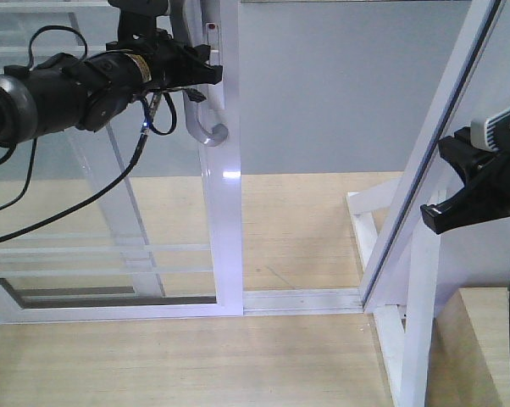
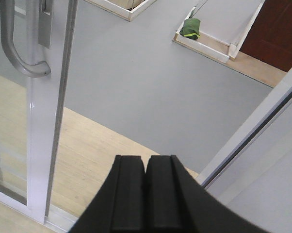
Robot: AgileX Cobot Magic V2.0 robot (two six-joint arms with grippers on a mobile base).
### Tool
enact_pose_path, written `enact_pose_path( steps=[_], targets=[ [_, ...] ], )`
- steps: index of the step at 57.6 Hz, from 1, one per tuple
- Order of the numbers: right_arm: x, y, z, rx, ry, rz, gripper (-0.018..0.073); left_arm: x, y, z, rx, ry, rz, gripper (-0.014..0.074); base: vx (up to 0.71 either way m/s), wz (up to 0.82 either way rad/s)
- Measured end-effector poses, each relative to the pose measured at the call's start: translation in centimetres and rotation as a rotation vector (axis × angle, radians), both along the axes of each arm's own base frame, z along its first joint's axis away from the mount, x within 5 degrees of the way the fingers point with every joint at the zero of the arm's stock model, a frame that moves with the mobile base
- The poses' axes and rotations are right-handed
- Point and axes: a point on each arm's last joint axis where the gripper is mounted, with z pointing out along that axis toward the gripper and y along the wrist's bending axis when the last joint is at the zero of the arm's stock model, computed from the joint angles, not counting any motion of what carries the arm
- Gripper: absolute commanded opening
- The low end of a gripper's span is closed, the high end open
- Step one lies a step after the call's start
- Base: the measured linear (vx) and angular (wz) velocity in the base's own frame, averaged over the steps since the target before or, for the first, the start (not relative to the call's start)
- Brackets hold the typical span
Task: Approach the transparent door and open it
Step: 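Slide the door panel away from the frame with the left gripper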
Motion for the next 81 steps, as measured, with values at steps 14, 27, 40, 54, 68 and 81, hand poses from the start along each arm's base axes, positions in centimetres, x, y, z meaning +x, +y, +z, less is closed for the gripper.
enact_pose_path(
  steps=[14,27,40,54,68,81],
  targets=[
    [0.0,0.0,0.0,-0.012,-0.004,0.003,-0.0008,-0.4,1.9,1.0,0.032,0.058,0.073,0.0,0.0,0.0],
    [0.0,0.0,0.0,-0.02,-0.007,0.006,-0.0008,-0.6,4.1,1.8,0.063,0.12,0.154,0.0,0.0,0.0],
    [0.0,0.0,0.1,-0.016,-0.017,0.01,-0.0008,-0.9,6.2,2.4,0.107,0.149,0.214,0.0,0.0,0.0],
    [0.0,0.0,0.1,-0.015,-0.02,0.011,-0.0008,-1.2,8.3,3.0,0.157,0.178,0.275,0.0,0.0,0.0],
    [0.0,0.0,0.1,-0.015,-0.02,0.011,-0.0008,-2.2,9.5,4.3,0.249,0.188,0.314,0.0,0.0,0.0],
    [0.0,0.0,0.1,-0.015,-0.02,0.011,-0.0008,-3.9,10.0,7.6,0.286,0.13,0.333,0.0,0.0,0.0]
  ],
)
